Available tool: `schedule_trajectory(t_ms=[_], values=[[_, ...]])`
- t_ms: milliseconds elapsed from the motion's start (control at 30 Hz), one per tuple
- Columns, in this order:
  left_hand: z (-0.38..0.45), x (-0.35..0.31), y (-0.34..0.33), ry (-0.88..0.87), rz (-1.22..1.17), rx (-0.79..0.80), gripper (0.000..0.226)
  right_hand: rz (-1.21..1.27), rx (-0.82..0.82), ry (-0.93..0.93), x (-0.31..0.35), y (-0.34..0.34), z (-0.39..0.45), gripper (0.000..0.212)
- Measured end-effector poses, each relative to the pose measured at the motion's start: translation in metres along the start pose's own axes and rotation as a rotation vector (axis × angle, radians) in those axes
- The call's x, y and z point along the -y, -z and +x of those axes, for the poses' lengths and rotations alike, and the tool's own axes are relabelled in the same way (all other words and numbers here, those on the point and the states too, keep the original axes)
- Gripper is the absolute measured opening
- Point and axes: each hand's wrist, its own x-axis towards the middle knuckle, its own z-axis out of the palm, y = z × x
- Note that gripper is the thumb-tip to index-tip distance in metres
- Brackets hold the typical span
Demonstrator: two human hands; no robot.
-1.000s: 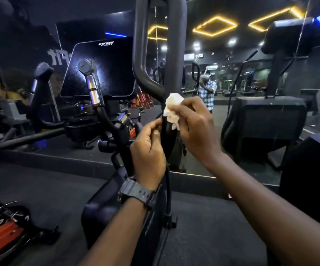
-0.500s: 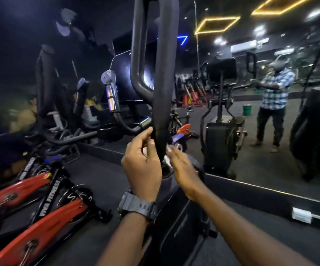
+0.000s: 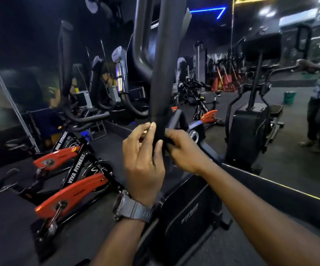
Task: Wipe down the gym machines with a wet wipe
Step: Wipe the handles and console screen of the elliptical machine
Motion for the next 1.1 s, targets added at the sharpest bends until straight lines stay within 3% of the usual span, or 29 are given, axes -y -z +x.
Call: schedule_trajectory(t_ms=[67,133,267,333,467,567,667,733,833,900,967,1033,1100], values=[[0.001,-0.001,0.001,-0.085,0.078,0.016,0.036,-0.004,-0.003,0.072,-0.014,-0.002,-0.009,0.051],[0.001,-0.002,0.0,-0.18,0.182,0.043,0.036,-0.173,-0.011,0.188,-0.053,0.0,-0.007,0.055],[-0.002,-0.01,-0.016,-0.394,0.395,0.15,0.031,-0.449,0.191,0.305,-0.107,0.017,0.049,0.074],[-0.007,-0.021,-0.038,-0.423,0.499,0.256,0.026,-0.41,0.218,0.35,-0.116,0.022,0.057,0.074],[-0.017,-0.036,-0.075,-0.158,0.726,0.502,0.033,-0.112,0.345,0.472,-0.117,0.023,0.032,0.053],[-0.019,-0.044,-0.091,0.02,0.866,0.601,0.038,-0.124,0.255,0.284,-0.147,0.056,0.064,0.053],[-0.016,-0.048,-0.102,0.159,0.892,0.59,0.047,-0.221,0.251,0.233,-0.137,0.058,0.072,0.043],[-0.014,-0.048,-0.106,0.247,0.895,0.529,0.05,-0.085,0.378,0.278,-0.112,0.042,0.051,0.032],[-0.011,-0.047,-0.114,0.309,0.908,0.461,0.045,-0.056,0.366,0.304,-0.138,0.045,0.052,0.045],[-0.011,-0.046,-0.119,0.334,0.926,0.499,0.047,-0.251,0.241,0.223,-0.188,0.068,0.088,0.062],[-0.009,-0.044,-0.126,0.396,0.948,0.557,0.044,-0.412,0.203,0.152,-0.201,0.078,0.108,0.062],[-0.004,-0.044,-0.132,0.45,0.977,0.582,0.039,-0.363,0.269,0.268,-0.176,0.058,0.094,0.045],[0.002,-0.04,-0.138,0.495,0.997,0.578,0.037,-0.256,0.368,0.472,-0.163,0.04,0.066,0.045]])
